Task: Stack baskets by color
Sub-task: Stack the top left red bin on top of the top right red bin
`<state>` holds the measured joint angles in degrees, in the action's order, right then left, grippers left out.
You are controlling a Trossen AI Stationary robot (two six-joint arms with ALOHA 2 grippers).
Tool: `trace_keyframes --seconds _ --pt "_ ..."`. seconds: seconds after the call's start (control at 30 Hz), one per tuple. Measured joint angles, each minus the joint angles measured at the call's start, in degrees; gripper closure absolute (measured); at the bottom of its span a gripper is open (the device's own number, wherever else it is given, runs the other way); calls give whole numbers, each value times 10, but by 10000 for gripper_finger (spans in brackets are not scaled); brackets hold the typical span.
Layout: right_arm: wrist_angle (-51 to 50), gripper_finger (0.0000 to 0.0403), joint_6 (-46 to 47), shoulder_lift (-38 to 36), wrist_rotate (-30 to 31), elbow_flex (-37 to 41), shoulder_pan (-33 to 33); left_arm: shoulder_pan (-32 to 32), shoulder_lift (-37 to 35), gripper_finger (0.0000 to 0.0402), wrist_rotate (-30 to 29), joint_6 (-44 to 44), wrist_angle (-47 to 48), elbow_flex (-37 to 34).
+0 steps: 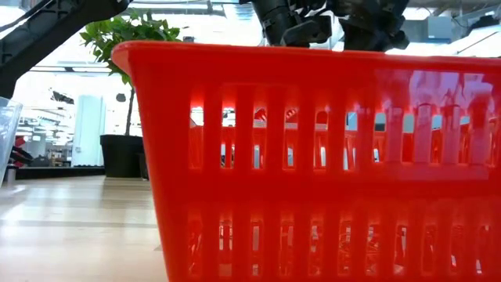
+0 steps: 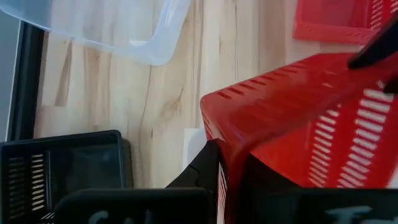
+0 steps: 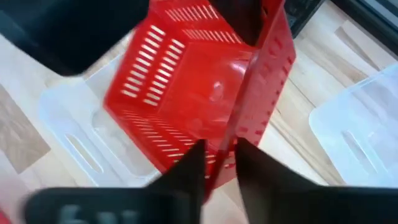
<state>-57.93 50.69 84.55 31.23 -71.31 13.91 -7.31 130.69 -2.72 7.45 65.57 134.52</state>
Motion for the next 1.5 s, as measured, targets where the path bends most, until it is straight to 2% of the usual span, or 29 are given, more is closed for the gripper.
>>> trace_keyframes --seconds 0.07,0.1,0.27,0.57,0.73,0.87,1.0,1.1,1.27,1.4,1.5 --pt "-2 375 -9 -9 3 0 0 0 0 401 3 3 2 0" --pt "-2 386 -11 -13 4 0 0 1 0 400 2 5 1 -1" --pt "-9 388 -23 -31 3 0 3 2 0 370 6 25 -7 -1" --pt "-27 398 -35 -73 6 15 7 4 -9 222 25 56 -11 0" --pt "-25 400 -34 -107 18 46 7 3 -51 144 29 57 -11 1" --pt "-12 400 -39 -134 21 70 -4 1 -96 103 29 28 -14 1" --pt "-6 400 -42 -160 38 81 -16 -3 -150 84 55 9 -12 1" --pt "9 400 -47 -183 38 92 -24 -4 -187 81 53 -8 -3 1" --pt "-19 400 0 -237 35 110 -21 -5 -264 88 -42 -46 31 -21" --pt "-72 400 96 -277 46 120 17 -3 -340 97 -52 -51 8 -96" --pt "-95 400 190 -308 50 144 64 9 -412 101 -50 -51 -73 -208"
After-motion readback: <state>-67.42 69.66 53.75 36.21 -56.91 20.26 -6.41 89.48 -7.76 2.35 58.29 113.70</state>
